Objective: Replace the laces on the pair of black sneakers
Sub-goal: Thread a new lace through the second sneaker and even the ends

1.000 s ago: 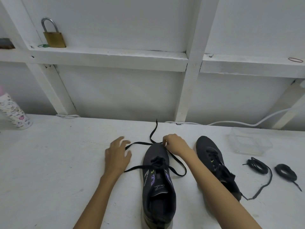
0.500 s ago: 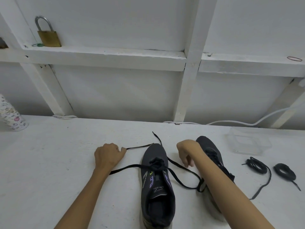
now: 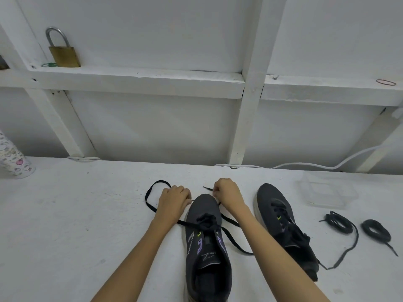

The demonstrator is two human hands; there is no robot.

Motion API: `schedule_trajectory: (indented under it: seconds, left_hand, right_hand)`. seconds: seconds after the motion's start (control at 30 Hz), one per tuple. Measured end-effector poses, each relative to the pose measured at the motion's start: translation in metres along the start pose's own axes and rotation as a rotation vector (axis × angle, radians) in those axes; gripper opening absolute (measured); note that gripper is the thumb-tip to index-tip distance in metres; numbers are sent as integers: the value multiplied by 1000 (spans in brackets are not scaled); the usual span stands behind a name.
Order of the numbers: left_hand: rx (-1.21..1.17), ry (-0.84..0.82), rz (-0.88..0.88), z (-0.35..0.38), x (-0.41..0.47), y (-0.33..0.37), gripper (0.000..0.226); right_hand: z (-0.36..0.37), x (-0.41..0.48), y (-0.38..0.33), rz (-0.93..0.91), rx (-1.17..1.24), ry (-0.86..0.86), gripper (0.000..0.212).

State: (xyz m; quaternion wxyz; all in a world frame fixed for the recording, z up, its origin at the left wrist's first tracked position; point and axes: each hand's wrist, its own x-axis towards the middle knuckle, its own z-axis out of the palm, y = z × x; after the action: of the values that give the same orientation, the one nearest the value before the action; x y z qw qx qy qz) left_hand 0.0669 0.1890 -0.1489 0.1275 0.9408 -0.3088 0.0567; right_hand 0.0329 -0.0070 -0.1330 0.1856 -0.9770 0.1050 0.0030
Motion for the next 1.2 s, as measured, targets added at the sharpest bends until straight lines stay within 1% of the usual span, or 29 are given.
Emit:
schedule_trajectory:
  seconds: [0.07, 0.13, 0.2, 0.23, 0.27, 0.3, 0.37, 0.43, 0.57, 0.67, 0.77, 0.87, 0.97, 1.07, 1.2]
  left_hand:
    - [-14, 28, -56, 1, -4, -2, 11]
    - [-147, 61, -116, -2, -9, -1, 12]
    - [-448, 110, -217, -14, -17, 4, 14]
    - [-611, 134, -265, -24, -23, 9, 13]
    - [-747, 159, -287, -33, -30, 14, 12]
    - [-853, 173, -289, -42, -38, 19, 12]
    - [-988, 123, -266, -59, -54, 27, 17]
    - [-1032, 3, -243, -69, -71, 33, 21]
    - [-1107, -152, -246, -79, -96, 48, 15]
    - [-1092, -224, -193, -82, -103, 62, 9]
    - [-993, -234, -156, -81, -102, 71, 9]
    - [-920, -215, -181, -77, -100, 76, 12]
    - [-857, -188, -202, -75, -98, 81, 13]
    - [-804, -194, -228, -74, -97, 84, 14]
    - [-798, -200, -247, -73, -98, 86, 13]
  right_hand:
    - [-7, -3, 5, 48, 61, 32, 26]
    - [-22, -9, 3, 104, 277, 115, 29]
    - [-45, -24, -10, 148, 647, 171, 27]
    - [-55, -33, -16, 153, 828, 168, 28]
    - [-66, -43, -21, 140, 954, 147, 28]
    - [-75, -54, -24, 117, 997, 114, 27]
    - [-85, -78, -23, 64, 938, 42, 17]
    - [-87, -99, -16, 35, 816, -35, 7]
    - [-76, -128, -5, -63, 598, -173, 8]
    - [-73, -142, 2, -87, 454, -214, 11]
    - [-74, -148, 4, -77, 351, -199, 9]
    - [-75, -152, 1, -92, 257, -182, 9]
    - [-75, -154, -1, -110, 239, -159, 9]
    - [-74, -156, -2, -114, 227, -154, 10]
    - [-76, -157, -7, -136, 150, -135, 14]
